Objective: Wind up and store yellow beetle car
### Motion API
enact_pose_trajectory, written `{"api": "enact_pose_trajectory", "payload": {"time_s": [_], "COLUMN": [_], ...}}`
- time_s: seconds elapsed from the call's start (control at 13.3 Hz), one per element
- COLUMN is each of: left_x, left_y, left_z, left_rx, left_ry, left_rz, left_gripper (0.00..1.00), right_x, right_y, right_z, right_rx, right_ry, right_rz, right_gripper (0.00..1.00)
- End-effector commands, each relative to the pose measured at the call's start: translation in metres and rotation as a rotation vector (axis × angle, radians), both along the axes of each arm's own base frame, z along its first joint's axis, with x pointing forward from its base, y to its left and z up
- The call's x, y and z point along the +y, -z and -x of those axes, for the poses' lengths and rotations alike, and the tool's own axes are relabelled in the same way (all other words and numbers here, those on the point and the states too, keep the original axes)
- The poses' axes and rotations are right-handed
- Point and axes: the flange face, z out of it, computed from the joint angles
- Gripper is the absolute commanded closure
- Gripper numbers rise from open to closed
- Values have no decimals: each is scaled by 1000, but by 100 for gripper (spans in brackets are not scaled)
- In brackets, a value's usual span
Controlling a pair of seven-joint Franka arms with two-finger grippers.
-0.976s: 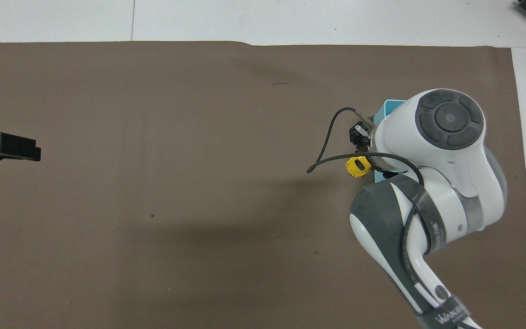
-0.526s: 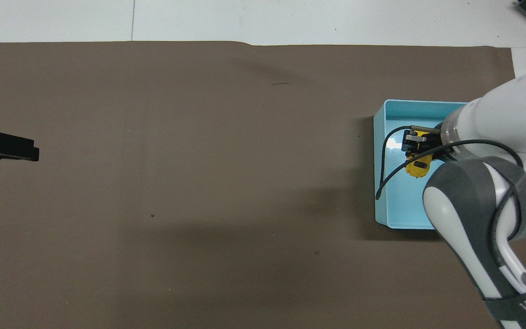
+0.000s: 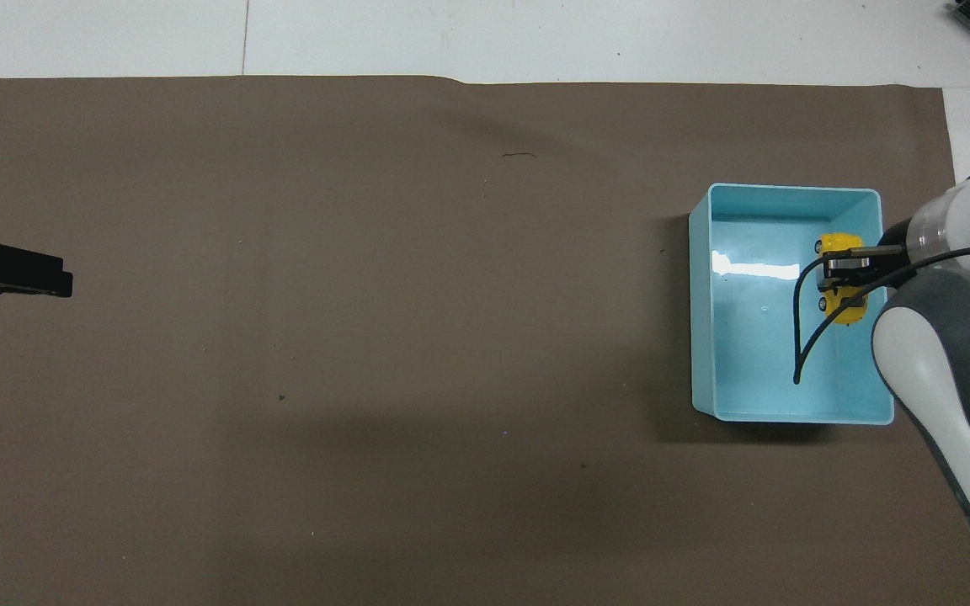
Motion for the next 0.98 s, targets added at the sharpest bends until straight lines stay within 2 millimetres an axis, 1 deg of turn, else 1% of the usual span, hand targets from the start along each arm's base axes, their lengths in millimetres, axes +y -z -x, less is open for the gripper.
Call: {"api": "enact_pose_trajectory", "payload": {"time_s": [0.0, 0.15, 0.23, 0.45, 0.6, 0.68, 0.75, 0.9], "left_x": [3, 3, 3, 4, 4, 3, 3, 4], "left_y": [-2, -2, -3, -2, -2, -2, -2, -2], "left_z": [3, 3, 3, 4, 4, 3, 3, 3], "left_rx": [9, 9, 8, 9, 11, 11, 9, 11], "left_ry": [13, 13, 13, 13, 12, 13, 12, 10], "left_rz": [2, 3, 4, 2, 3, 3, 2, 2], "left_gripper": [0, 0, 0, 0, 0, 0, 0, 0], "right_x": [-8, -15, -15, -15, -15, -15, -17, -18], "right_y": [13, 23, 29, 60, 75, 85, 102, 126], "right_z": [14, 17, 18, 22, 23, 23, 24, 32], "right_rx": [-18, -18, -25, -51, -70, -77, -78, -95], "right_ry": [-3, 16, 11, -27, -29, -31, -26, -25], "right_rz": [-33, -48, -48, -50, -49, -50, -51, -50], "right_gripper": [100, 100, 100, 100, 100, 100, 100, 100]}}
